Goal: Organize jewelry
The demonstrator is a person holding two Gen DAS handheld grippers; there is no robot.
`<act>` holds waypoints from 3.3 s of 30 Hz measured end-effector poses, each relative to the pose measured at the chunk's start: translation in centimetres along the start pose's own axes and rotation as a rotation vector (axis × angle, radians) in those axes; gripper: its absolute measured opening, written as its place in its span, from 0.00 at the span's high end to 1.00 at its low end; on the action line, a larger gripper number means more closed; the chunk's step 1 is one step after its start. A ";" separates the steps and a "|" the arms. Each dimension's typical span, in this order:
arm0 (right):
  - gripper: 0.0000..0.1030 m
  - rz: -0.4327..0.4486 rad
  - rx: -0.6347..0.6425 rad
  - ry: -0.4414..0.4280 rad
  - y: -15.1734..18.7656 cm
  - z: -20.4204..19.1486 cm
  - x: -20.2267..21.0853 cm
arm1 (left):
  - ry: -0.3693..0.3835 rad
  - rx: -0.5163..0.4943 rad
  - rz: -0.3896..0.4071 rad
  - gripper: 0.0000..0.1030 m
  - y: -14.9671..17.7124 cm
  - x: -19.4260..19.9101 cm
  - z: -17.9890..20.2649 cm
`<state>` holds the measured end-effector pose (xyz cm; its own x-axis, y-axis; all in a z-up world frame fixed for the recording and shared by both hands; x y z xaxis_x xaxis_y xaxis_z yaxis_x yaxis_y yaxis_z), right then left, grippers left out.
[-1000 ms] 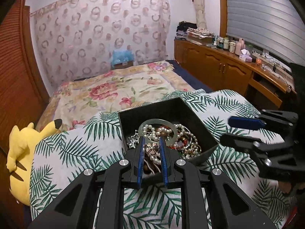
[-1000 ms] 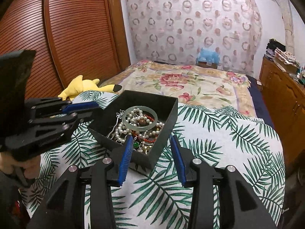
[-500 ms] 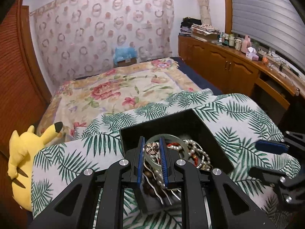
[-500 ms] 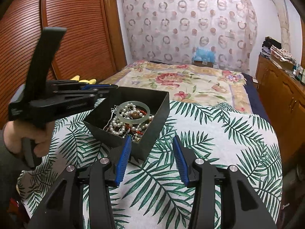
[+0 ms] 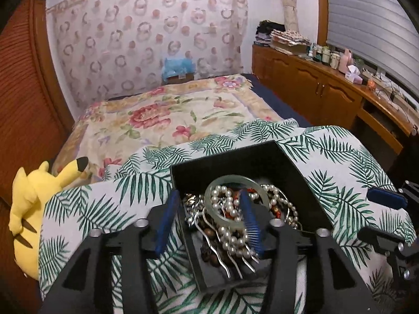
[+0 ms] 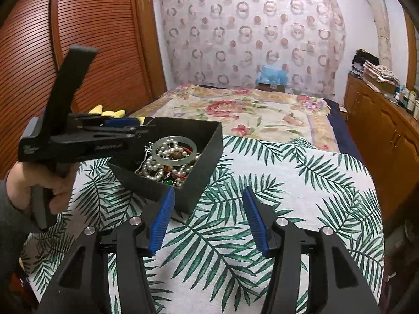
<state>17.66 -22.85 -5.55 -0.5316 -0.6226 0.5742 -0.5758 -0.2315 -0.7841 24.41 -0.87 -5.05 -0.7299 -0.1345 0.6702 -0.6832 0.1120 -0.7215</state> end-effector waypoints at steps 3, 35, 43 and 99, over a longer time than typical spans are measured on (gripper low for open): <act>0.38 0.011 0.001 0.029 0.1 -0.1 0.2 | 0.000 0.027 0.010 0.24 1.0 1.3 -0.4; 0.03 0.237 -0.008 0.151 0.5 -5.6 8.2 | -0.014 0.106 0.197 0.07 6.0 14.8 -0.8; 0.03 0.246 -0.009 0.158 1.4 -6.2 9.1 | -0.022 0.153 0.183 0.07 7.6 15.8 -1.7; 0.03 0.245 -0.007 0.157 1.8 -6.6 9.3 | -0.040 0.149 0.192 0.07 8.3 16.8 -2.1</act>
<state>7.59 -24.13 -0.06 -0.7446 -0.5363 0.3974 -0.4224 -0.0825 -0.9027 6.45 -0.16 0.56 -0.8426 -0.1640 0.5130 -0.5190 -0.0072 -0.8548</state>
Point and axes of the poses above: each gripper's, at about its wrist camera, not at the fingertips, and x roughly against the way its jaws point, z to its right, y to its underside, the point moved 1 cm from there along -x, roughly the way its jaws point, and after that the axes turned 11 degrees about -y, right-handed, at the moved point
